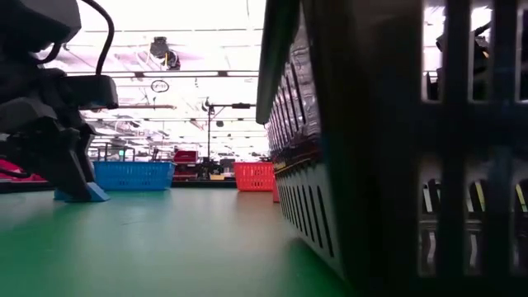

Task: Sort & place blocks by color
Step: Put the middle blue block into the blue bin

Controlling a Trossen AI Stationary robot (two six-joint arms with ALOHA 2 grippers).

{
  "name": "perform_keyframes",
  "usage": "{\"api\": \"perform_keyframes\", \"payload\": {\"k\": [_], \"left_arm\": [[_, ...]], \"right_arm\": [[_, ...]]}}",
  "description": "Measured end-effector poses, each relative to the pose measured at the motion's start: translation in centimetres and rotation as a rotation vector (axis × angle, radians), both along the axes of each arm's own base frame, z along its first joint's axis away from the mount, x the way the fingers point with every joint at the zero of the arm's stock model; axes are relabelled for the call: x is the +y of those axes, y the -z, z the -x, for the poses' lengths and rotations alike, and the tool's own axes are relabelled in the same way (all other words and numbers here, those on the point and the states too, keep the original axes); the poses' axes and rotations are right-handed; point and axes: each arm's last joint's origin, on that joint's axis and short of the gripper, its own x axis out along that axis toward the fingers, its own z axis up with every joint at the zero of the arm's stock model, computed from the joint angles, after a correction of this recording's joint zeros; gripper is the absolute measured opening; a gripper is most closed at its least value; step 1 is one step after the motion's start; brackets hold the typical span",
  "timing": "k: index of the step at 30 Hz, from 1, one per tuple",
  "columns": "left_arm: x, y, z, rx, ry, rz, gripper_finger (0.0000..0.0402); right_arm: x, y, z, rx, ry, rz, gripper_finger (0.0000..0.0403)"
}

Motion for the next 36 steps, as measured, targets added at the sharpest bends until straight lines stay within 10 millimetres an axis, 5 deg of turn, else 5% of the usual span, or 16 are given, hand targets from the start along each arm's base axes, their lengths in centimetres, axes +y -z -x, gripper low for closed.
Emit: {"api": "perform_keyframes", "payload": {"k": [8,15,26,36], "left_arm": [[2.0,-5.4,-1.0,-0.23,-0.004,-0.015,0.0131],[7.1,-9.1,-1.1,-0.363,-0.182,-0.254,0.0131],[17.6,-7.9,3.0,-0.052,-0.681,-0.325,0.0131],[21.2,-6.5,5.0,0.045,-0.765,-0.18,0.0131]], "right_arm": [[0.0,0.0,0.0,0.0,0.0,0.0,0.0251],[0.0,0.0,0.0,0.0,0.001,0.0,0.0251],[0.0,0.0,0.0,0.0,0.001,0.0,0.0251],[-0.4,-0.1,-0.1,0.132,0.015,0.204,0.0251]]}}
